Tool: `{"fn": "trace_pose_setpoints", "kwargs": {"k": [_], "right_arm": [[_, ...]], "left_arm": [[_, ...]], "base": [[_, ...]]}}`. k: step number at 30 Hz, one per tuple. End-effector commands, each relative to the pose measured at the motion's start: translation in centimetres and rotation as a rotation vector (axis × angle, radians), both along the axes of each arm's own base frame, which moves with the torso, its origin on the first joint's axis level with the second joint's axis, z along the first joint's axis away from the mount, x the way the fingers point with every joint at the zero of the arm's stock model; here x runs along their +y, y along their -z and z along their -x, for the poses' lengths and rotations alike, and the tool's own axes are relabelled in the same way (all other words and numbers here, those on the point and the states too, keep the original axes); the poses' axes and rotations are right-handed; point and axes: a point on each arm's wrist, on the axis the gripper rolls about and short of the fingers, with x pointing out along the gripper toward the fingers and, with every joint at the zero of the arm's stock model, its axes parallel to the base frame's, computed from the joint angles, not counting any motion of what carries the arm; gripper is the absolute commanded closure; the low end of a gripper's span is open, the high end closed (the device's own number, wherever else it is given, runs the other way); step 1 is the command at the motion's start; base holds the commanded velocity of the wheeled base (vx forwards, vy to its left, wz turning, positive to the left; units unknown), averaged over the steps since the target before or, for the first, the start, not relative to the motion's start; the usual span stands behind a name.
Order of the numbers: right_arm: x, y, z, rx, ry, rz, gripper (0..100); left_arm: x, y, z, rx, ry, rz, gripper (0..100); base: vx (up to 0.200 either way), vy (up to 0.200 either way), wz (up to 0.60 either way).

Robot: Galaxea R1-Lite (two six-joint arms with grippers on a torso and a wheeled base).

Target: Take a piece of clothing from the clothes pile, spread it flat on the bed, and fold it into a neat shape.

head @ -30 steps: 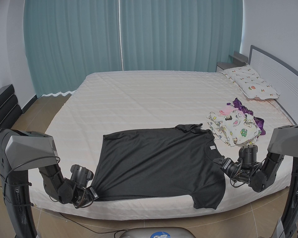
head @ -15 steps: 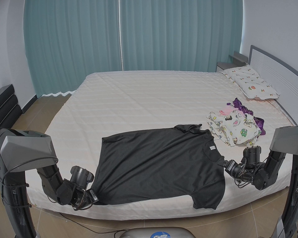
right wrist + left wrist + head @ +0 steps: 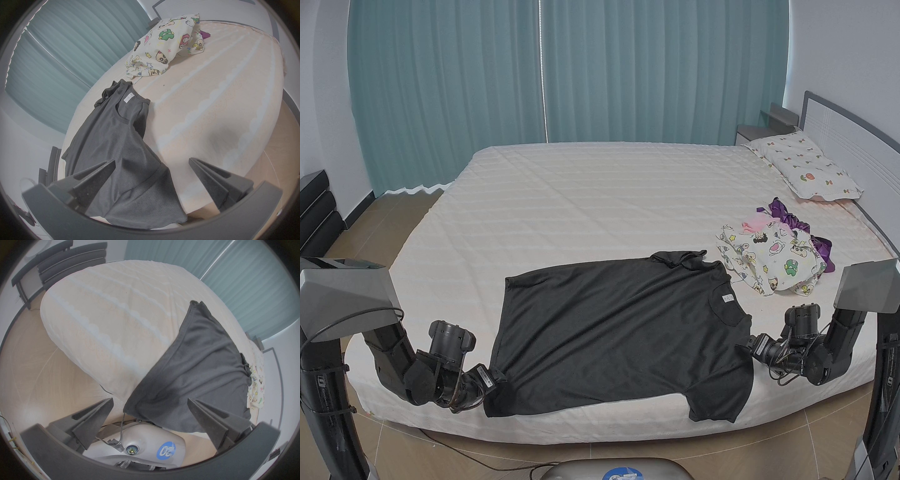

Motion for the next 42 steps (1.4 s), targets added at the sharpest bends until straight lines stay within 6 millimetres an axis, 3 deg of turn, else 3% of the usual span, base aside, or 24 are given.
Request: {"fn": "trace_pose_setpoints", "kwargs": {"k": [1, 2, 16, 23, 37, 38, 42], "right_arm": [[0.1, 0.8, 0.1, 0.022, -0.013, 0.01, 0], [-0.1, 0.8, 0.2, 0.021, -0.025, 0.028, 100], [-0.5, 1.0, 0.4, 0.022, -0.085, 0.05, 100], [-1.5, 0.2, 1.9, 0.031, -0.099, 0.1, 100], [-2.2, 0.1, 2.7, 0.053, -0.099, 0.138, 100], [-2.2, 0.1, 2.8, 0.054, -0.104, 0.141, 0], [-2.1, 0.0, 2.8, 0.051, -0.108, 0.141, 0]], "left_arm": [[0.4, -0.5, -0.3, -0.02, -0.013, 0.007, 0], [0.5, -0.5, -0.4, -0.021, -0.018, 0.008, 0], [0.4, -0.3, -0.4, -0.015, -0.014, 0.007, 0], [0.4, -0.3, -0.4, -0.015, -0.014, 0.007, 0], [0.4, -0.2, -0.3, -0.014, -0.013, 0.007, 0], [0.4, -0.2, -0.3, -0.014, -0.013, 0.007, 0], [0.4, -0.2, -0.3, -0.014, -0.013, 0.007, 0]], "base": [[0.0, 0.0, 0.0], [0.0, 0.0, 0.0], [0.0, 0.0, 0.0], [0.0, 0.0, 0.0], [0.0, 0.0, 0.0], [0.0, 0.0, 0.0], [0.0, 0.0, 0.0]]}}
